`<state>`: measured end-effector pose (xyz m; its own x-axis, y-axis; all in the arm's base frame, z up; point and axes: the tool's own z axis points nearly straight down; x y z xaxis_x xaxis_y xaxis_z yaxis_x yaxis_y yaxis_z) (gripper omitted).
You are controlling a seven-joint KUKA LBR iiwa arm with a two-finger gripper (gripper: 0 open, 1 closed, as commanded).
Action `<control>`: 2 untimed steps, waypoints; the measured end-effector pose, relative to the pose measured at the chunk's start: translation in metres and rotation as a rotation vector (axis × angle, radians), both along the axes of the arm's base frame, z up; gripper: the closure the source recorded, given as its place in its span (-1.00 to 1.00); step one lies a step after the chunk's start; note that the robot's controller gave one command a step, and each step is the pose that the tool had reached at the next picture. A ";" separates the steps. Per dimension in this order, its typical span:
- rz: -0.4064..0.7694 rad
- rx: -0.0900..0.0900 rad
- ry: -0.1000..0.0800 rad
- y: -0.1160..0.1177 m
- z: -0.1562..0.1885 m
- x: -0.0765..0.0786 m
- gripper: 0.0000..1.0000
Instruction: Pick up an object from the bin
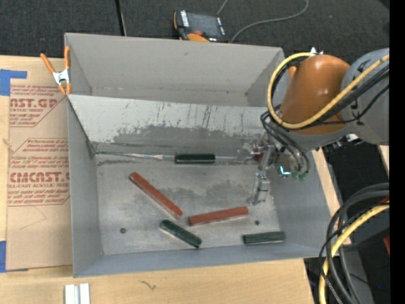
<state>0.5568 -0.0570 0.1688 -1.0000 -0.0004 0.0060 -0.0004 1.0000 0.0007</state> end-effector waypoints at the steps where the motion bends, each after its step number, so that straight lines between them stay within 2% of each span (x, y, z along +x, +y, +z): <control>1: 0.027 0.001 0.001 -0.007 -0.103 -0.055 -1.00; 2: 0.029 0.000 -0.002 -0.007 -0.099 -0.052 1.00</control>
Offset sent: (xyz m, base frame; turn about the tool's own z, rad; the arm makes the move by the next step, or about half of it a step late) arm -0.0520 -0.0080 -0.0988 -0.0276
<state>0.5044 -0.0640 0.0702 -0.9996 -0.0292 0.0038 -0.0292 0.9996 0.0004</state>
